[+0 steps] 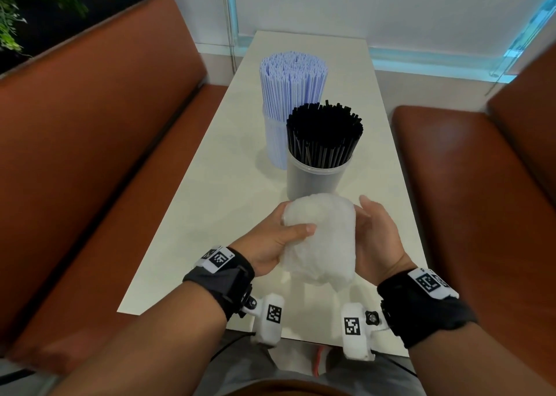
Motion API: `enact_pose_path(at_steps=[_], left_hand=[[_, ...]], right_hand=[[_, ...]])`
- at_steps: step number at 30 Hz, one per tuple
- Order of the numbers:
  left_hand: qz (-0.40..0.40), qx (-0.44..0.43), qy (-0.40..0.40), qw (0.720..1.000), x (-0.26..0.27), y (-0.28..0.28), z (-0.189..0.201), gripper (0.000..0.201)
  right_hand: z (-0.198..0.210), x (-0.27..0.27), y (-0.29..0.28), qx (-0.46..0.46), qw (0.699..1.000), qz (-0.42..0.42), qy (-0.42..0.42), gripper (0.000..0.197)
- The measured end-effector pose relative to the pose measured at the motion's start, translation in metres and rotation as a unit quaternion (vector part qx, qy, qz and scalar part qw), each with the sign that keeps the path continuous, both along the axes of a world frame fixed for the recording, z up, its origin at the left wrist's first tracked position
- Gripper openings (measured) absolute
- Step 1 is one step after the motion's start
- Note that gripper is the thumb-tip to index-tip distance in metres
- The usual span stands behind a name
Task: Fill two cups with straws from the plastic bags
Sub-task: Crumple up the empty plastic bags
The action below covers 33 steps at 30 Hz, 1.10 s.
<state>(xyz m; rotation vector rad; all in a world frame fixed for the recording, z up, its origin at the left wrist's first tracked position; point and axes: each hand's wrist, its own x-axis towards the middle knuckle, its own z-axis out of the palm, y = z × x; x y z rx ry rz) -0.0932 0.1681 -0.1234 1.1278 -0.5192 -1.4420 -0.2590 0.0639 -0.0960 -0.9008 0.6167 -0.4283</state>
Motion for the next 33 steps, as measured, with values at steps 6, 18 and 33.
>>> enact_pose_path(at_steps=[6,18,33], left_hand=[[0.084,0.003,-0.055,0.995,0.006,-0.005,0.0,0.063],[-0.033,0.002,-0.008,0.999,0.006,0.004,-0.001,0.058],[0.021,-0.059,0.017,0.998,0.011,0.003,0.002,0.044]], right_hand=[[-0.006,0.005,0.003,-0.11,0.984,0.137,-0.002,0.073],[-0.018,-0.004,-0.004,-0.147,0.987,0.065,0.009,0.046],[-0.012,0.011,0.012,-0.134,0.989,-0.037,0.058,0.014]])
